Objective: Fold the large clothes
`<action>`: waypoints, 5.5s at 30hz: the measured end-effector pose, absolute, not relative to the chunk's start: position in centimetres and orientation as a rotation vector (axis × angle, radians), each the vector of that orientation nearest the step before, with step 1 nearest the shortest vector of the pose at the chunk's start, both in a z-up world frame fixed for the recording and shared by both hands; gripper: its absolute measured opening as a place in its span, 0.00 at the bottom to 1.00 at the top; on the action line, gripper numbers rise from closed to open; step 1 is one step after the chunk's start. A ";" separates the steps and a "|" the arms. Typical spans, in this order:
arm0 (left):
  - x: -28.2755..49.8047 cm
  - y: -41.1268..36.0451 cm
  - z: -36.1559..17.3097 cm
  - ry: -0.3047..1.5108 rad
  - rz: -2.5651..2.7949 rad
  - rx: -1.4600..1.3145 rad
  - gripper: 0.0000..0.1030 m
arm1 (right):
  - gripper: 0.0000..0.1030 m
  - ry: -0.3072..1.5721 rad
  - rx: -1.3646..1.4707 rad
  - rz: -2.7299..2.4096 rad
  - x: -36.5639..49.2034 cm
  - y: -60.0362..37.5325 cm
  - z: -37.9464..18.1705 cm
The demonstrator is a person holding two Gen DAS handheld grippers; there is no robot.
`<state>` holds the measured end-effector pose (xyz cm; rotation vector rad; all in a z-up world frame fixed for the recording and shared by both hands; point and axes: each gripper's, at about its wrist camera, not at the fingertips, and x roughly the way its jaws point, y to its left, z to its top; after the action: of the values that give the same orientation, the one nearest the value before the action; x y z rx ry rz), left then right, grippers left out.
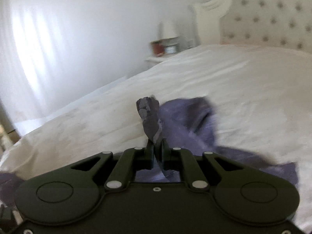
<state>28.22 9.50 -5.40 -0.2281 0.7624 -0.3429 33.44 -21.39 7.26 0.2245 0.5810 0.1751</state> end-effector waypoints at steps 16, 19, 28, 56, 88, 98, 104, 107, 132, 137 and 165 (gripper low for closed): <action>28.2 8.7 -6.9 0.778 -0.373 -0.138 0.87 | 0.57 0.731 0.224 0.448 34.1 -14.1 -0.8; 28.2 8.6 -7.0 0.772 -0.371 -0.135 0.87 | 0.57 0.713 0.212 0.420 33.0 -15.6 -0.2; 27.4 7.7 -6.2 0.711 -0.374 -0.112 0.87 | 0.57 0.740 0.214 0.227 28.8 -24.8 -1.9; 31.2 0.8 -8.3 0.763 -0.299 0.147 0.88 | 0.57 0.719 0.281 -0.063 24.7 -35.1 -9.8; 30.6 0.2 -9.8 0.709 -0.295 0.164 0.96 | 0.58 0.703 0.234 -0.130 28.3 -39.9 -7.3; 30.3 0.2 -9.9 0.692 -0.295 0.157 0.96 | 0.67 0.824 0.178 -0.245 34.0 -40.3 -11.2; 30.2 0.2 -9.6 0.696 -0.300 0.151 0.99 | 0.77 0.805 0.186 -0.244 32.4 -40.9 -10.8; 29.8 0.7 -9.0 0.700 -0.329 0.103 1.00 | 0.83 0.801 0.206 -0.251 30.9 -41.3 -9.9; 20.5 22.3 -1.9 0.746 0.067 -0.148 1.00 | 0.94 0.713 0.363 0.248 15.9 -26.2 -7.0; 19.9 26.8 -0.9 0.711 0.182 -0.172 1.00 | 0.94 0.745 0.321 0.327 15.2 -22.7 -7.2; 23.0 29.4 6.4 0.454 0.245 -0.309 0.08 | 1.00 0.832 0.211 0.379 15.2 -18.0 -8.4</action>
<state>22.95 29.44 6.36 -0.3090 0.4539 0.2448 15.19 -17.99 -8.44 0.2109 0.8323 0.3785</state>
